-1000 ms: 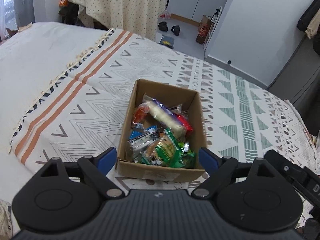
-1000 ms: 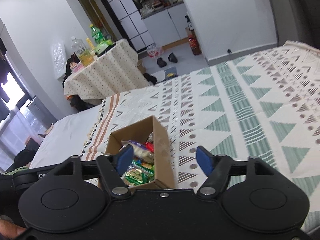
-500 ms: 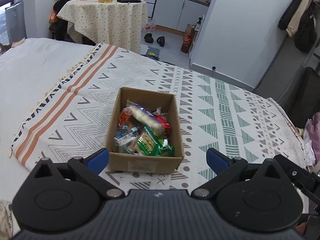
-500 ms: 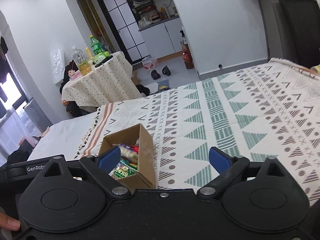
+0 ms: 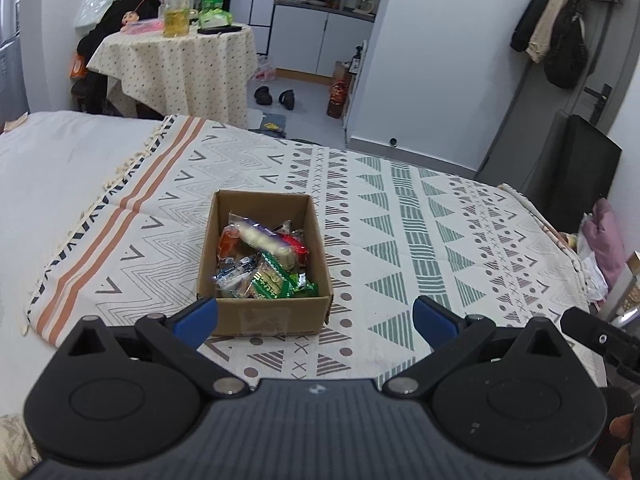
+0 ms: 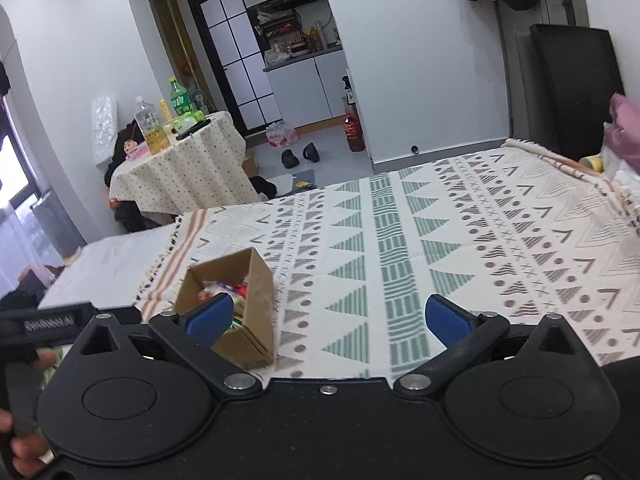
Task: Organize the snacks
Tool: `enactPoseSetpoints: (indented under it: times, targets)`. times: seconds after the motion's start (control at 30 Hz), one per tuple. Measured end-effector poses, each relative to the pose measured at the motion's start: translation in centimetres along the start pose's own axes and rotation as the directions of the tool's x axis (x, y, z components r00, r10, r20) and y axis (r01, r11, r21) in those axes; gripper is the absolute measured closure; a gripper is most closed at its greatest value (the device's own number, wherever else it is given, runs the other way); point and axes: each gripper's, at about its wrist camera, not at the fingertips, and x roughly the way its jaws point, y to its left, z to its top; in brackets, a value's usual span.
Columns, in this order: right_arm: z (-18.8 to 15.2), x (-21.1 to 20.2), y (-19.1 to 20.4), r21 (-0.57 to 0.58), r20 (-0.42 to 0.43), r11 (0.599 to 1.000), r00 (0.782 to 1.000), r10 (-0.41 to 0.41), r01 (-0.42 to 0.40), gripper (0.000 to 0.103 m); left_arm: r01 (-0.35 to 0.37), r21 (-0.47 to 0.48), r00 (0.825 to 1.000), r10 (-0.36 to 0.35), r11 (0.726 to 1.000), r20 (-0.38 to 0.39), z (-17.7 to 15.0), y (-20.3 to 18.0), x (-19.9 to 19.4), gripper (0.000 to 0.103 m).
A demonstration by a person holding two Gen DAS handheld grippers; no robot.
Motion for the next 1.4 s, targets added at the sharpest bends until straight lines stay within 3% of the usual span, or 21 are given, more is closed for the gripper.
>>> enactPoseSetpoints:
  times: [0.33, 0.7, 1.4]
  targets:
    - [-0.5, -2.8, -1.0, 0.004, 0.010, 1.000, 1.000, -0.024, 0.024, 0.000, -0.018, 0.096, 1.000, 0.017, 0.995, 0.016, -0.6, -0.9, -3.4, 0.000]
    - [-1.5, -5.7, 0.9, -0.077, 0.031, 0.997, 1.000, 0.000, 0.002, 0.000, -0.032, 0.118, 0.998, 0.025, 0.992, 0.059, -1.8, -1.2, -6.9, 0.000]
    - [-2.1, -7.0, -0.3, -0.062, 0.046, 0.998, 0.999, -0.006, 0.009, 0.000, -0.012, 0.162, 0.998, 0.002, 0.987, 0.063, -3.3, -2.2, -7.7, 0.000]
